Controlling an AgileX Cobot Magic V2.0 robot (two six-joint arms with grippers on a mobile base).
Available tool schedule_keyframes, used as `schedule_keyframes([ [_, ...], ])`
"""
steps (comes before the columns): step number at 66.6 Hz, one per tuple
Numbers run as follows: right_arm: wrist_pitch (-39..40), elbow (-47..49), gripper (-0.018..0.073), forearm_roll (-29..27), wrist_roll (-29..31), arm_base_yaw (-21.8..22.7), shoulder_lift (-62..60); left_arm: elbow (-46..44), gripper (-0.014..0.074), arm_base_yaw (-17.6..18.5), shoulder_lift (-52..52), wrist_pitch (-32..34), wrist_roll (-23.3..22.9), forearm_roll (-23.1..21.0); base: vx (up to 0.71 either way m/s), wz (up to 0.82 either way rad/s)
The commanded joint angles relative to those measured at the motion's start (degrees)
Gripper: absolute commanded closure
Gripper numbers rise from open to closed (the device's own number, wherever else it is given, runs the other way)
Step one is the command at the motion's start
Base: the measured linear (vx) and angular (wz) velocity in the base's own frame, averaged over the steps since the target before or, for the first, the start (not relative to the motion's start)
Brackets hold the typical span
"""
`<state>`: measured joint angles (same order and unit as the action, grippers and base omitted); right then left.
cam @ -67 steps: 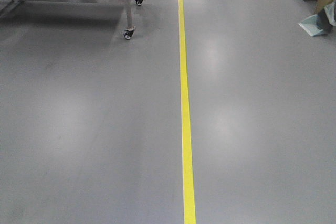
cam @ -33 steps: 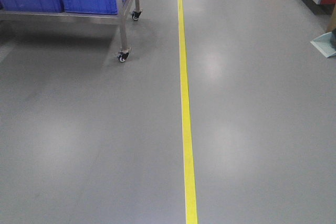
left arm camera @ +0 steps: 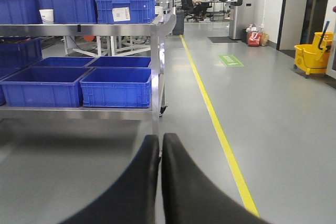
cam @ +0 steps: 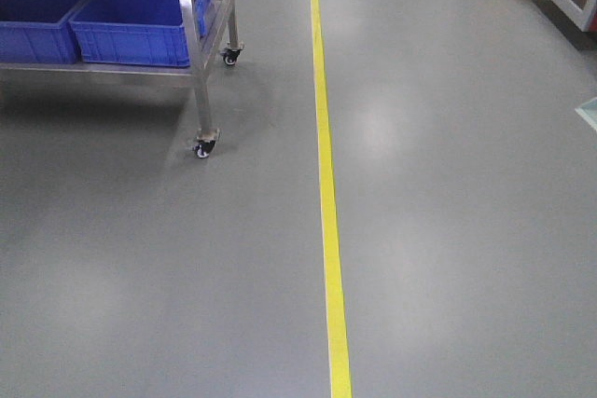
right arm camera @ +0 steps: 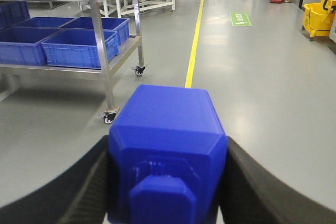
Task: Pour parts from conveyor to right shelf
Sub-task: 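Drive into the aisle between shelves of blue bins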
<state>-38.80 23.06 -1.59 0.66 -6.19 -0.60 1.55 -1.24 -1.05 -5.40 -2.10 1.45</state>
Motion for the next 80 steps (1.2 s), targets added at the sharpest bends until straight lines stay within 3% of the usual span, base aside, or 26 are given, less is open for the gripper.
schedule_keyframes([
  [1,4.36,1.44,0.0564,0.36,0.09,0.13,1.03,-1.12,0.0603,0.46,-0.34,4.08,-0.42,-0.35,0.7,0.03],
  [80,4.36,1.44,0.0564,0.36,0.09,0.13,1.03,-1.12,0.0603,0.46,-0.34,4.08,-0.42,-0.35,0.61,0.12],
])
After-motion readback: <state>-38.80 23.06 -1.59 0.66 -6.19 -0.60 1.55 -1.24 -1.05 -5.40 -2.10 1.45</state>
